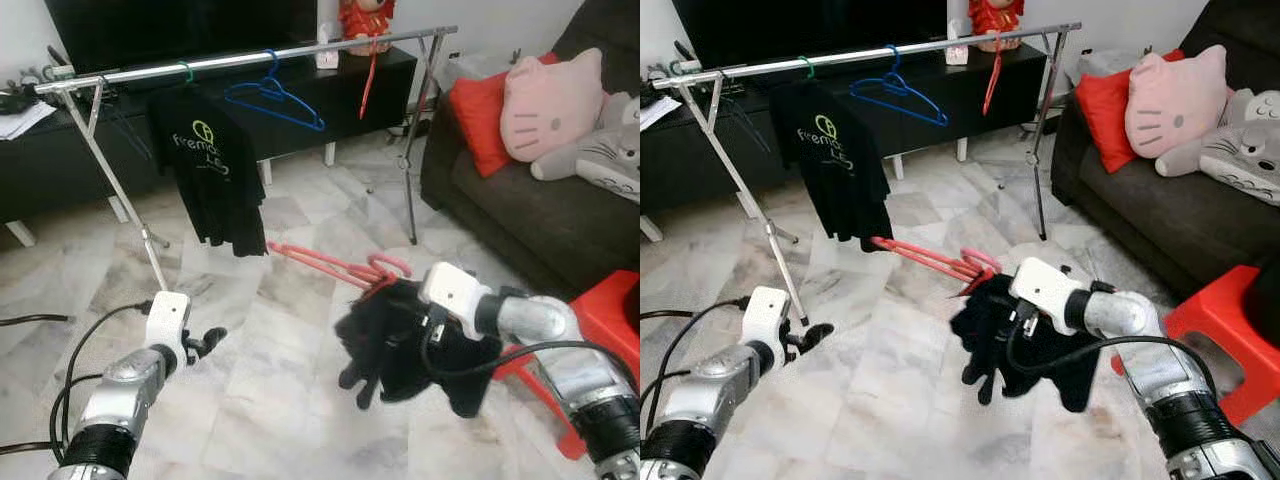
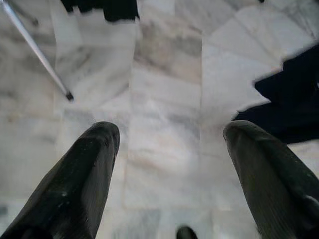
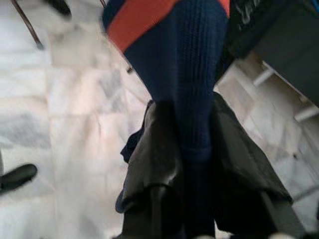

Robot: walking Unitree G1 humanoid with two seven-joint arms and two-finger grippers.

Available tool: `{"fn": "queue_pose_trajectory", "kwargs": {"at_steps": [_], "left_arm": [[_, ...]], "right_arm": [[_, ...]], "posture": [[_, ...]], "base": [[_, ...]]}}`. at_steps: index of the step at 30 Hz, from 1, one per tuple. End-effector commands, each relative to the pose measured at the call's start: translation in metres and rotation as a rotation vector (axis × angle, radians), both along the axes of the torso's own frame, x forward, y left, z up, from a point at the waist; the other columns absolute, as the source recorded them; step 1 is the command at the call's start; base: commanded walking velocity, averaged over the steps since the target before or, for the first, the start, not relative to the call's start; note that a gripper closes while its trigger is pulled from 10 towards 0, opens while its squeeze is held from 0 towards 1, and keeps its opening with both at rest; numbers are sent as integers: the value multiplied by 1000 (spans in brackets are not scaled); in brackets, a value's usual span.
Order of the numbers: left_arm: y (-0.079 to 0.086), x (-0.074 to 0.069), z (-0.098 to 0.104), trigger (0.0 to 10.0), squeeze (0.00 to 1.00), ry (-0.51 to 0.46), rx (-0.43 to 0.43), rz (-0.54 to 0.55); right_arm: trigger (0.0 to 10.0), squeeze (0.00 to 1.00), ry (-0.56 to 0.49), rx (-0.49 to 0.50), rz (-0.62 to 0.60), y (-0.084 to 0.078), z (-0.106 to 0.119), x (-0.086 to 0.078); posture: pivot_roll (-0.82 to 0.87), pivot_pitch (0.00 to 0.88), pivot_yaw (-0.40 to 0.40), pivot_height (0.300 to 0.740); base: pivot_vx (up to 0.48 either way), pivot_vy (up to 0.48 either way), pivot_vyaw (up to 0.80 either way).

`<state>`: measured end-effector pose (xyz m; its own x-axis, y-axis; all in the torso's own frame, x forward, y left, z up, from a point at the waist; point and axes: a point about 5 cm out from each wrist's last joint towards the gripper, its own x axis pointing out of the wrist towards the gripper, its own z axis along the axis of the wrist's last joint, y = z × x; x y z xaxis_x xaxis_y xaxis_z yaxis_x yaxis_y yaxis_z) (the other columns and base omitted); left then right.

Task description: Hang hanger

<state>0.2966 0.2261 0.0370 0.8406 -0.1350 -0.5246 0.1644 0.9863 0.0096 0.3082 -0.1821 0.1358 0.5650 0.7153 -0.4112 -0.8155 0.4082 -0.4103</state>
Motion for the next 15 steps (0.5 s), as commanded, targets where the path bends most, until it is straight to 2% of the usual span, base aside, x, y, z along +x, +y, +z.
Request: {"fn": "queue_pose_trajectory", "kwargs": {"at_steps": [1, 5, 8, 12, 13, 14, 15], "left_arm": [[-1, -5, -9, 10000, 0, 29, -19, -9], [-6, -9, -16, 10000, 0, 46, -72, -33], [-16, -12, -19, 10000, 0, 39, -155, -103], [-12, -14, -20, 10000, 0, 18, -187, -107], [-10, -15, -20, 10000, 0, 17, -201, -101], [-9, -16, -20, 10000, 0, 16, -209, -97], [-8, -16, -20, 10000, 0, 15, -222, -99]], "right_arm": [[0, 0, -23, 27, 51, 5, 13, 2], [0, 0, -5, 44, 107, 9, 17, 0], [0, 0, 38, 90, 197, 17, 23, -4], [0, 0, 81, 112, 284, 26, 23, -12], [1137, 0, 87, 114, 300, 29, 22, -13], [1137, 0, 92, 115, 311, 30, 21, -14], [4431, 0, 96, 114, 323, 32, 21, -15]], "posture": [[-151, 48, -13, 740], [-150, 50, -14, 740], [-147, 54, -18, 740], [-146, 50, -20, 740], [-145, 47, -22, 740], [-144, 46, -23, 740], [-144, 46, -23, 740]], "base": [[0, 0, 0], [0, 0, 0], [0, 0, 0], [0, 0, 0], [0, 0, 0], [0, 0, 0], [0, 0, 0]]}}
